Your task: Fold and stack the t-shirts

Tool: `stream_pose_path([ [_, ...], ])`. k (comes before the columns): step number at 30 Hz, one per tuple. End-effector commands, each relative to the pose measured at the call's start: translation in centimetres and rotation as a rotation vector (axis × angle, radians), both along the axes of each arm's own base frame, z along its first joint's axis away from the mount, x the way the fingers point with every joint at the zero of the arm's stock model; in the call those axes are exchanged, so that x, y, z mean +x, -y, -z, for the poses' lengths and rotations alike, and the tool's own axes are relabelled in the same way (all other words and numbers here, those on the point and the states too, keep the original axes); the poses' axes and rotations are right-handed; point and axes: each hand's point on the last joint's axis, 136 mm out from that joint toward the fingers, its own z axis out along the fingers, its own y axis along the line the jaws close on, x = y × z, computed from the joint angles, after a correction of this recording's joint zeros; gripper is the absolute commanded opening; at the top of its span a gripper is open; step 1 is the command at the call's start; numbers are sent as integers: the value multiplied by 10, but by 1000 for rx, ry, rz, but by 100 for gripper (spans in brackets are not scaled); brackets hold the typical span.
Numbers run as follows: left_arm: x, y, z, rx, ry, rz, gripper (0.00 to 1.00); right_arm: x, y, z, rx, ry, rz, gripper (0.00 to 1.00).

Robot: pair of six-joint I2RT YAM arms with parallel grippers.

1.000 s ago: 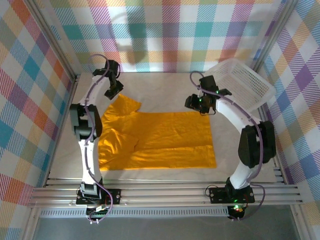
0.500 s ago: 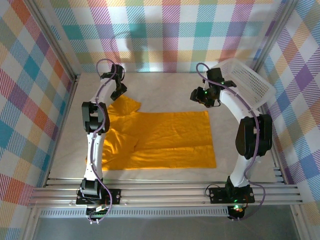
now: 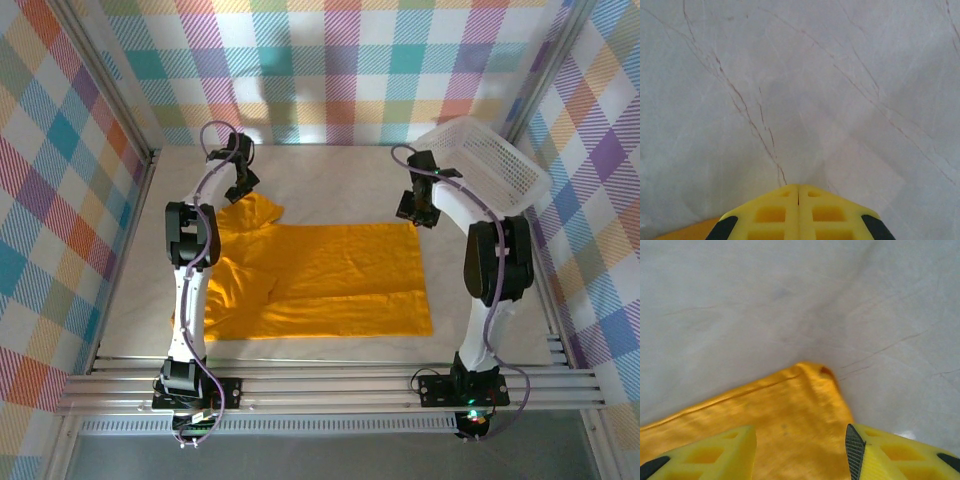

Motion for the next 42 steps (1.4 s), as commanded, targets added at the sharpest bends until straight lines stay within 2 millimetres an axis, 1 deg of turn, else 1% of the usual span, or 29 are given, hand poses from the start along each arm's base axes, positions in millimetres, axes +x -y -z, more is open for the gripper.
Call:
stream_pose_path([
  [1, -12, 13, -16, -44, -13, 36, 0, 2, 21, 18, -78, -46, 70, 50],
  [3, -13, 16, -27, -57, 2, 43, 0, 6, 25, 26, -87, -54, 63, 49],
  [6, -16, 17, -38, -67, 8, 55, 0, 12, 25, 37, -86, -64, 33, 42],
  [9, -20, 20, -45, -80, 10, 70, 0, 23, 20, 39, -68, -29, -12, 37],
  [12, -24, 20, -50, -84, 10, 78, 0, 31, 13, 38, -40, -3, -50, 36],
  [16, -30, 21, -50, -88, -1, 81, 0, 38, 4, 39, -3, 18, -97, 38],
  [19, -33, 21, -46, -91, -9, 80, 0, 36, 2, 45, 1, -2, -111, 39],
  [22, -35, 22, -44, -96, -14, 76, 0, 31, 5, 54, 0, -27, -108, 37],
  [24, -35, 22, -45, -102, -11, 75, 0, 33, 5, 54, -2, -28, -106, 34],
  [26, -35, 23, -47, -106, -8, 74, 0, 36, 6, 54, -8, -34, -104, 29],
  [29, -38, 23, -51, -110, -11, 72, 0, 35, 7, 56, -16, -66, -111, 16],
  [31, -42, 24, -55, -120, -17, 68, 0, 35, 8, 49, -26, -41, -114, 8],
  [32, -45, 24, -61, -126, -17, 60, 0, 36, 9, 42, -28, -17, -119, 4],
  [33, -50, 24, -65, -133, -24, 50, 0, 38, 8, 35, -26, 9, -126, 1],
  [35, -64, 25, -74, -155, -51, 25, 0, 40, 2, 18, -7, 68, -163, 0],
  [37, -87, 24, -80, -174, -104, -13, 0, 42, -7, 2, 13, 124, -211, 0],
  [39, -115, 23, -90, -181, -133, -45, 0, 39, -19, -14, 19, 170, -273, 0],
  [42, -159, 18, -102, -180, -147, -80, 0, 27, -26, -26, 10, 193, -309, 0],
])
